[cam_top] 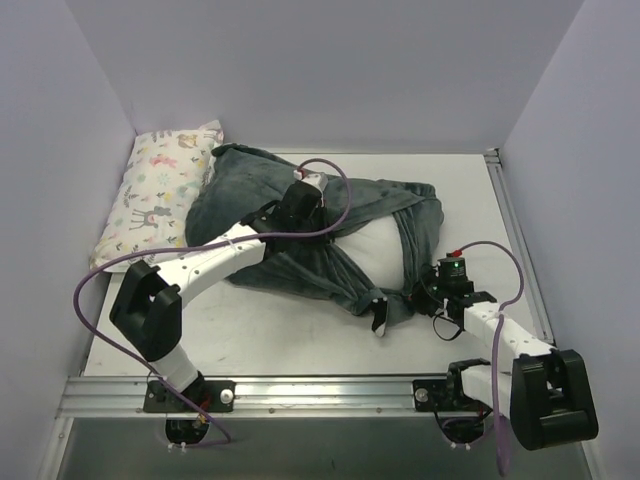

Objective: Remove the pillowcase from the pillow

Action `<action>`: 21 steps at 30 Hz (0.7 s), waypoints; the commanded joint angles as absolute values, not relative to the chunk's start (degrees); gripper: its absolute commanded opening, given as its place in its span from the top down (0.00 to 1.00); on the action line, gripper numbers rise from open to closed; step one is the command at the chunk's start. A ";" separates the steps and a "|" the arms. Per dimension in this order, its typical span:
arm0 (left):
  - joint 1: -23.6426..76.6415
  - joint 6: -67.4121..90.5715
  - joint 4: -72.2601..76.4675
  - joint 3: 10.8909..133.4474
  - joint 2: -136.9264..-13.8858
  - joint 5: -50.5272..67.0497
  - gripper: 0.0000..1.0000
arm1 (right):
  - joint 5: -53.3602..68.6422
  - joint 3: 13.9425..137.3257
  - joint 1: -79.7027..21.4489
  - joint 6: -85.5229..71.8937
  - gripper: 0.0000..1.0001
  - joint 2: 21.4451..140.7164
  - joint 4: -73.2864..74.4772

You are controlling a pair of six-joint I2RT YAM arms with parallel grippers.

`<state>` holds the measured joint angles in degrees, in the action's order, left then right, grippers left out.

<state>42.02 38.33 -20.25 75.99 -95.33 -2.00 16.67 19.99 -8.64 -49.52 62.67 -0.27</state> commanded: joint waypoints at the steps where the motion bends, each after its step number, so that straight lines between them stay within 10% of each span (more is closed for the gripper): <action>1: 41.65 31.21 -22.76 76.99 -94.92 -9.93 0.97 | 17.22 14.77 -8.61 -49.31 1.00 63.38 -5.26; 7: 49.30 26.63 -26.71 81.29 -95.19 -16.68 0.45 | 12.58 18.71 -11.33 -45.88 1.00 57.40 -1.85; 21: 60.72 21.36 -35.07 98.96 -95.80 -23.90 0.20 | 12.92 19.86 -11.34 -45.18 1.00 55.55 1.49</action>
<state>57.89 24.25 -32.82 94.59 -95.70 -20.75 14.85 18.20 -10.96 -46.35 55.72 -1.80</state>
